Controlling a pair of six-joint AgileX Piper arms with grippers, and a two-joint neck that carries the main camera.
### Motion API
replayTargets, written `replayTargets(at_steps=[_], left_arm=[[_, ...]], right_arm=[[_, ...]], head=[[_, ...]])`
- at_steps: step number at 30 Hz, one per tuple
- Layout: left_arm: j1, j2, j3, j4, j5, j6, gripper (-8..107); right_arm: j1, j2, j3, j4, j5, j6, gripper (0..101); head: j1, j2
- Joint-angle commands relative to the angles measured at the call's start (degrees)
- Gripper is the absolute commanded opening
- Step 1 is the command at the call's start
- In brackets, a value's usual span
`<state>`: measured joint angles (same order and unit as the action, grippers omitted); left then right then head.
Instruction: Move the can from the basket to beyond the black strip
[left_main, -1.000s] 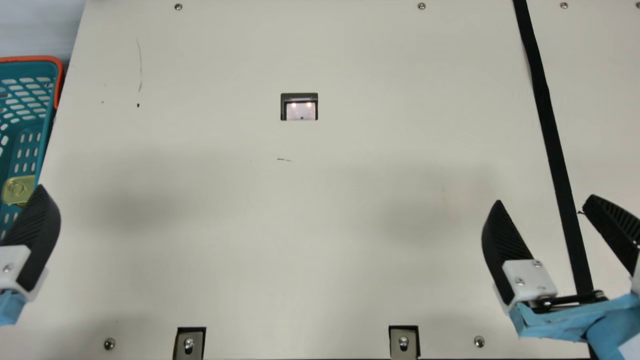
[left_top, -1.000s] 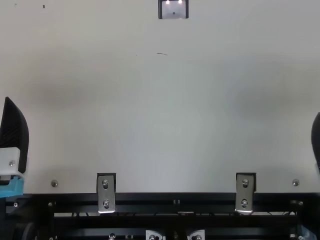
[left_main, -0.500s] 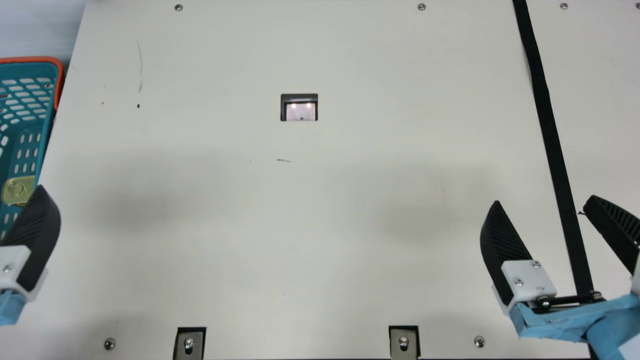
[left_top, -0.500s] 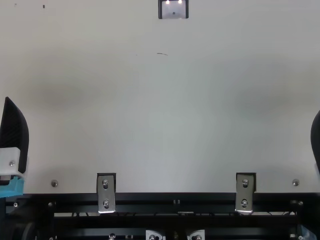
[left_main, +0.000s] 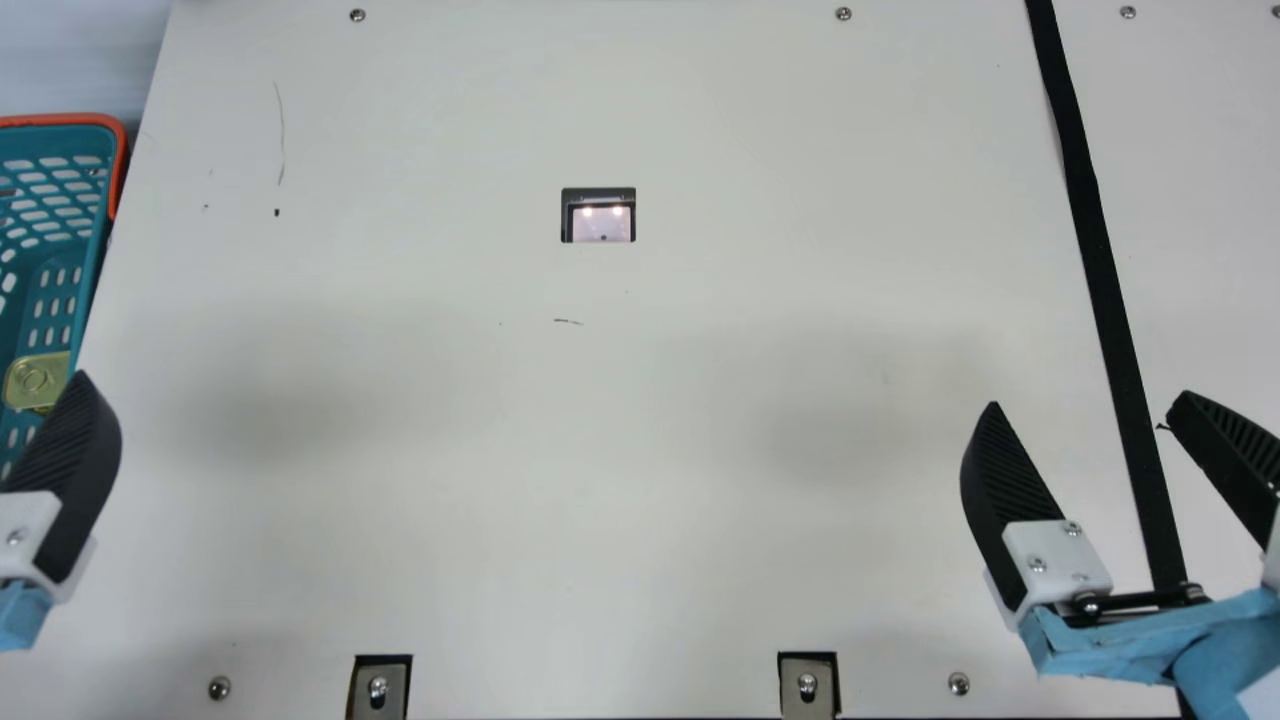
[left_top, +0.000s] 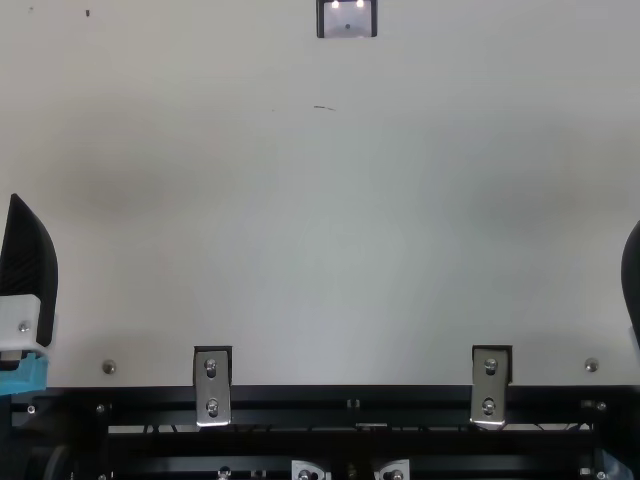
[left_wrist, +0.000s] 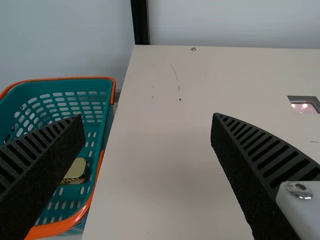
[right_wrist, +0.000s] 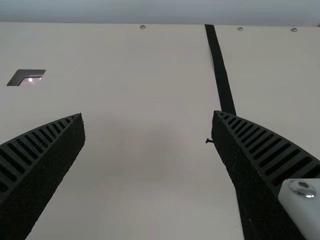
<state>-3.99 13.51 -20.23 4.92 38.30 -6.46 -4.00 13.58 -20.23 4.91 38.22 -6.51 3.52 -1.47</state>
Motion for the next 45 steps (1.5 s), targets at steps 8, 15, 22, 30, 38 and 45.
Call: replayTargets(at_steps=[8,15,22,30,38,45], left_arm=[[0.0,0.0,0.0,0.0,0.0,0.0,90],[0.0,0.0,0.0,0.0,0.0,0.0,90],[0.0,0.0,0.0,0.0,0.0,0.0,90],[0.0,0.0,0.0,0.0,0.0,0.0,90],[0.0,0.0,0.0,0.0,0.0,0.0,90],[0.0,0.0,0.0,0.0,0.0,0.0,90]], right_arm=[[0.0,0.0,0.0,0.0,0.0,0.0,101],[0.0,0.0,0.0,0.0,0.0,0.0,101],[0.0,0.0,0.0,0.0,0.0,0.0,101],[0.0,0.0,0.0,0.0,0.0,0.0,101],[0.0,0.0,0.0,0.0,0.0,0.0,101],[0.0,0.0,0.0,0.0,0.0,0.0,101]], head=[[-0.8,-0.1],[-0.8,-0.1],[-0.8,-0.1],[-0.8,-0.1],[-0.9,2.2],[-1.3,8.1]])
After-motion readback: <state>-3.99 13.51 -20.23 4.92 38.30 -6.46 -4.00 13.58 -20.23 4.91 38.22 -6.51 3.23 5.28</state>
